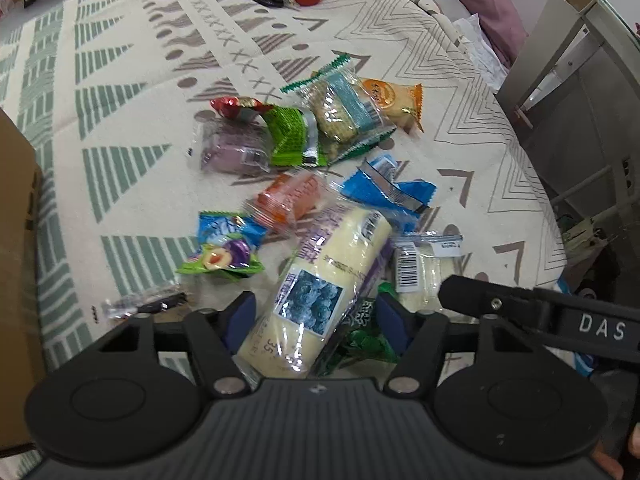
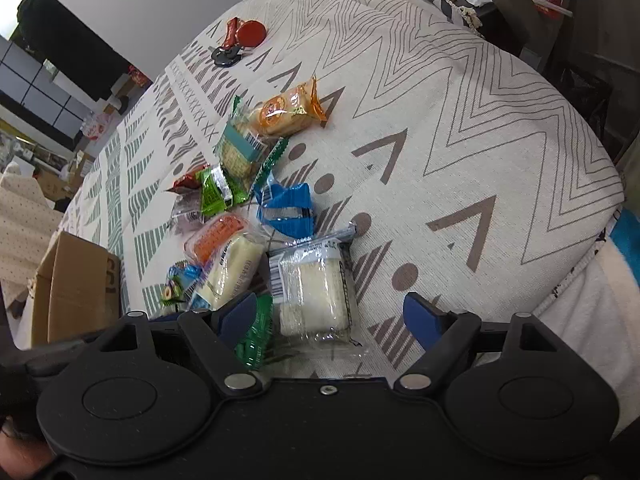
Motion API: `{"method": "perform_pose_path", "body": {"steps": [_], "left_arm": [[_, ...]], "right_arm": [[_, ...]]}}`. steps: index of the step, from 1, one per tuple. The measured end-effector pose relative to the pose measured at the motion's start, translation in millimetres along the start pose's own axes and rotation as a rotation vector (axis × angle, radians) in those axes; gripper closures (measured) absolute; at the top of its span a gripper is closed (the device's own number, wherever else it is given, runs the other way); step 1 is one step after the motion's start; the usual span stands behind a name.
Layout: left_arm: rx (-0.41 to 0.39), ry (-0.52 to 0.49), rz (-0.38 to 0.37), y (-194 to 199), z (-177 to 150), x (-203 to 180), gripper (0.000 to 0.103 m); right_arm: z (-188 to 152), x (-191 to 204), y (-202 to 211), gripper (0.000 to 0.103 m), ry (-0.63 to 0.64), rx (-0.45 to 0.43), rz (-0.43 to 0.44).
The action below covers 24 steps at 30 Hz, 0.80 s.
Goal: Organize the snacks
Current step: 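Move the left gripper over the white roll while the right gripper nears the clear pastry bag, then grasp the white roll with the left gripper while the right gripper grasps the clear pastry bag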
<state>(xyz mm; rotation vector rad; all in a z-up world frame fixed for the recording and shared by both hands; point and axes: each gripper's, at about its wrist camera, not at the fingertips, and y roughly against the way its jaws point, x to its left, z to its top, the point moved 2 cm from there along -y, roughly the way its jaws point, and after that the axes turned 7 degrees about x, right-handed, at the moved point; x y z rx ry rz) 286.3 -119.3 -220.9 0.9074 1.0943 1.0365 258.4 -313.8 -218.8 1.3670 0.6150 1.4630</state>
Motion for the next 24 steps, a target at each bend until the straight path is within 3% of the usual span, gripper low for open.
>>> {"method": "perform_pose_path", "body": {"steps": [5,8,14,24], "left_arm": [[0.002,-0.021,-0.031,0,-3,-8,0.066],[-0.009,-0.004,-0.041,6,-3,-7,0.072],[-0.040,0.009,-0.037,23,-5,-5,0.077],[-0.074,0.035,-0.040,42,-12,6,0.079]], "right_arm": [[0,-3,-1,0.023,-0.010,0.002,0.001],[-2,-4,-2,0.027,-0.012,0.007,0.007],[-2,-1,-4,0.030,-0.016,0.009,0.025],[-2,11,-21,0.031,0.029,0.034,-0.027]]}}
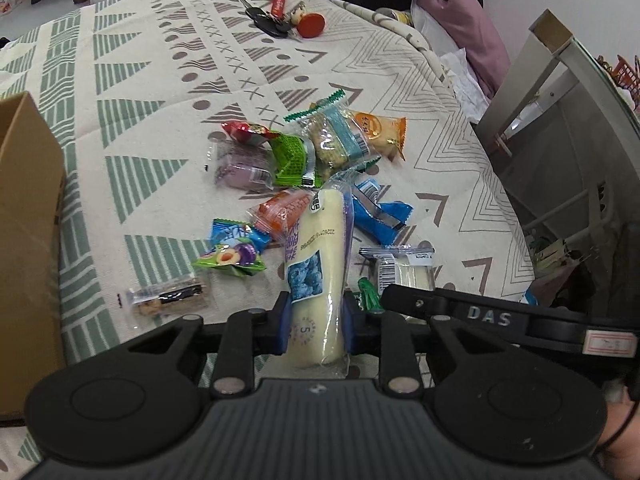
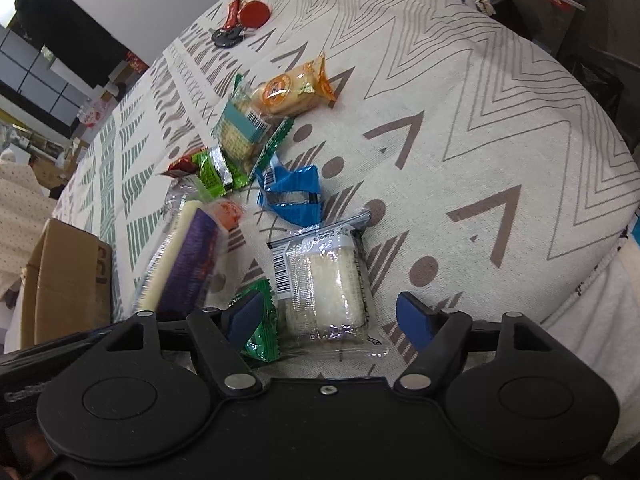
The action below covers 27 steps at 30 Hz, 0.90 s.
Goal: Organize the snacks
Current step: 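Grasp the white roll with the left gripper while the right gripper grasps the clear pastry bag, then carry both snacks over the cardboard box and open both grippers to drop them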
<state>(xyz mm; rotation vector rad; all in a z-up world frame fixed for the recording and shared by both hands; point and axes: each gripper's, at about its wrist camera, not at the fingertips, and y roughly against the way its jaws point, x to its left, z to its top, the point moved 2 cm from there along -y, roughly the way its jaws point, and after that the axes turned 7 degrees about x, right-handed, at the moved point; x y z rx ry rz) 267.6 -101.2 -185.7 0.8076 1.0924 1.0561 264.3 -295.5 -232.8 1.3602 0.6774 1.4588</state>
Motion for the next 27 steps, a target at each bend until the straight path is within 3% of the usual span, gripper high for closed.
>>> {"method": "perform_pose_path", "body": {"steps": [1,3,6,18,27], "left_arm": [[-0.003,0.001,0.001,2,-1,1,0.079],[-0.009,0.006,0.003,6,-3,3,0.079],[-0.021,0.022,0.007,13,-6,6,0.079],[-0.094,0.045,0.011,55,-18,14,0.079],[-0.129,0.088,0.018,82,-25,30,0.079]], "right_arm": [[0,1,-2,0.034,0.006,0.001,-0.006],[-2,3,-6,0.056,0.022,0.017,-0.016],[-4,3,-3,0.062,0.026,0.009,-0.010],[-14,14,38,0.065,0.021,-0.071,0.071],[-24,50,55,0.065,0.066,-0.094,0.099]]}}
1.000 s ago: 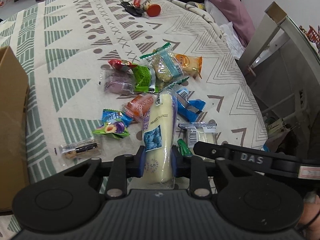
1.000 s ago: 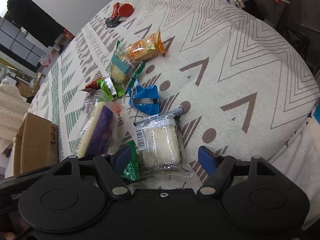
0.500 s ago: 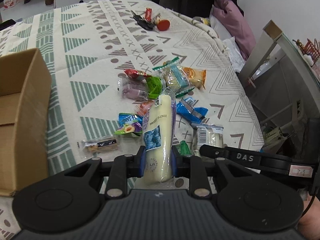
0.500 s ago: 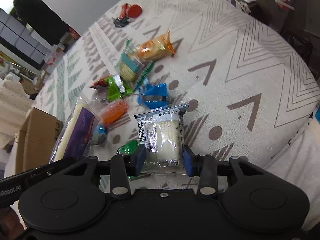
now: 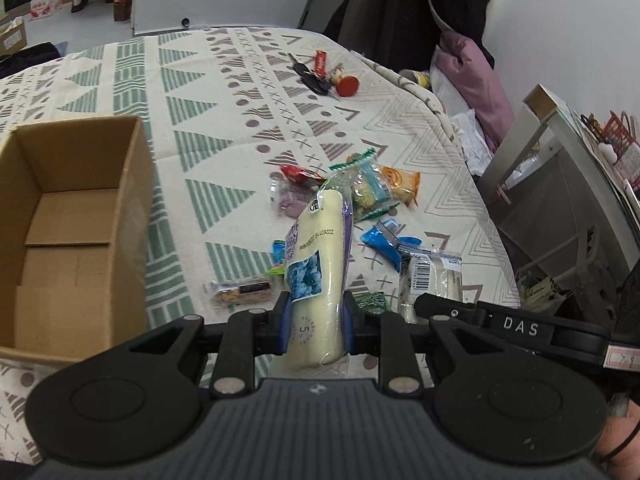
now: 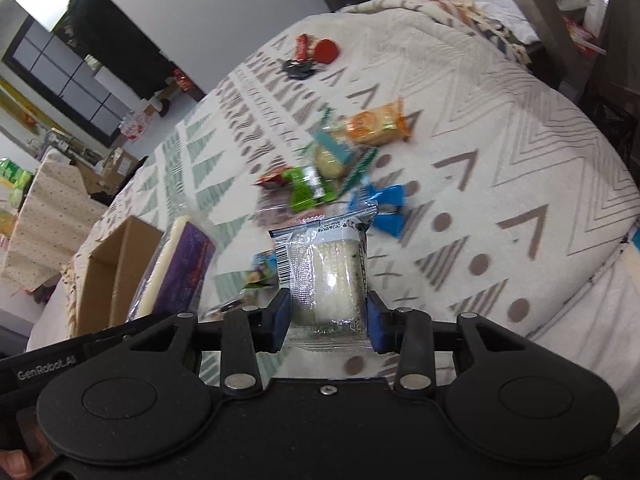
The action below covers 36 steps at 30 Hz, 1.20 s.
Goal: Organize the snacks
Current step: 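Carry both snacks over the cardboard box and open both grippers to drop them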
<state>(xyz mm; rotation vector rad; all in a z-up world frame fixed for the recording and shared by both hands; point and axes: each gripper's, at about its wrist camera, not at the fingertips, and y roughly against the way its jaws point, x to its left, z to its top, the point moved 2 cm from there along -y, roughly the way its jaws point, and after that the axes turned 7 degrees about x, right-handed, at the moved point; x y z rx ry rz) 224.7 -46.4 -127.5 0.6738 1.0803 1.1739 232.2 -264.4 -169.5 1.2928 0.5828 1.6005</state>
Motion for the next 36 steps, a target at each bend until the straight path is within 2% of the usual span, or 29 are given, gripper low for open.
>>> {"method": "perform_pose_path", "body": {"steps": [18,36], "left_arm": [[-0.029,0.096,0.067,66,11,58,0.079],[-0.058,0.181,0.092,92,44,129,0.079]], "right_arm": [[7,97,-1,0.065,0.088,0.040,0.043],[26,173,-29,0.065,0.160,0.096,0.083]]}}
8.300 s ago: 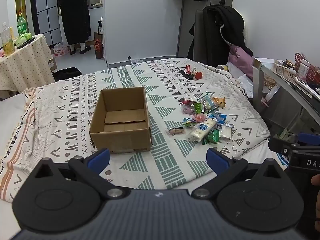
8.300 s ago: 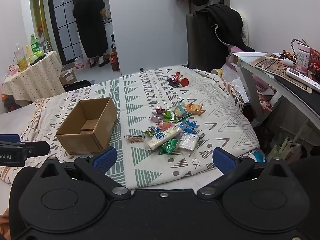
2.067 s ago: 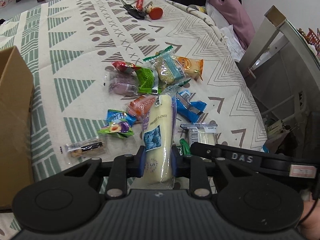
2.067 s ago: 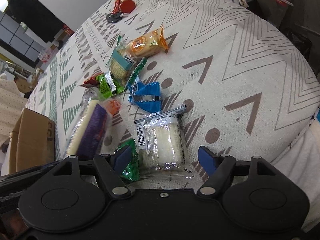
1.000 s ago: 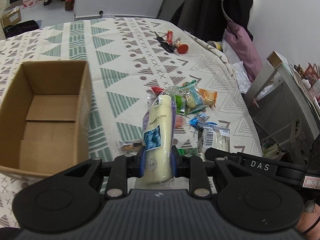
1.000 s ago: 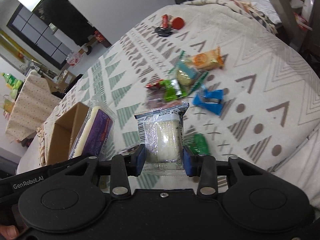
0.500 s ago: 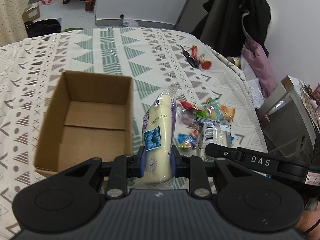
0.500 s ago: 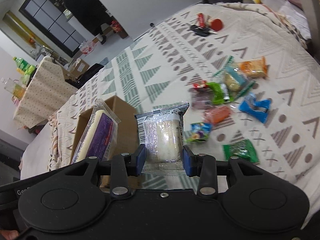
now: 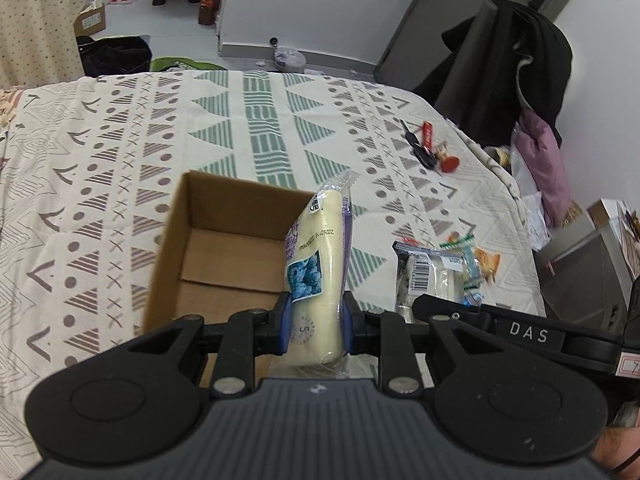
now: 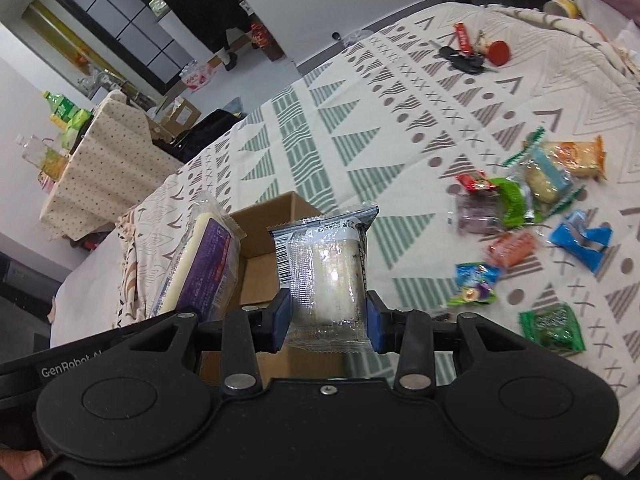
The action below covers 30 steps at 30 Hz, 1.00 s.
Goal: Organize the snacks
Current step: 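Carry both snacks over the cardboard box and open both grippers to drop them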
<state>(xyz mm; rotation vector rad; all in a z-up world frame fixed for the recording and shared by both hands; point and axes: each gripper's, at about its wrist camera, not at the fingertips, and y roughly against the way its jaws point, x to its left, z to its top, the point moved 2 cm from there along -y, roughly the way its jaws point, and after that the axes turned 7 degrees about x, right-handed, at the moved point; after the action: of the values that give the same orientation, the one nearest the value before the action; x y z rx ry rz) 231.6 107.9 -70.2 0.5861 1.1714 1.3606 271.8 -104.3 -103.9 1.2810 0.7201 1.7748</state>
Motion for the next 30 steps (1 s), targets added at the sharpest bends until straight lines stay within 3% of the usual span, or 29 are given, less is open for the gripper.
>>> {"method": "perform_pose_path", "body": {"steps": [18,30], "left_arm": [[0.059,0.090,0.020,-37,28,66,0.078],[0.040,0.137,0.048,-18,31,85,0.075]], "right_arm": [[15,49,-45,0.065,0.043,0.063,0.015],[18,66,-59,0.065,0.059,0.079,0.023]]}}
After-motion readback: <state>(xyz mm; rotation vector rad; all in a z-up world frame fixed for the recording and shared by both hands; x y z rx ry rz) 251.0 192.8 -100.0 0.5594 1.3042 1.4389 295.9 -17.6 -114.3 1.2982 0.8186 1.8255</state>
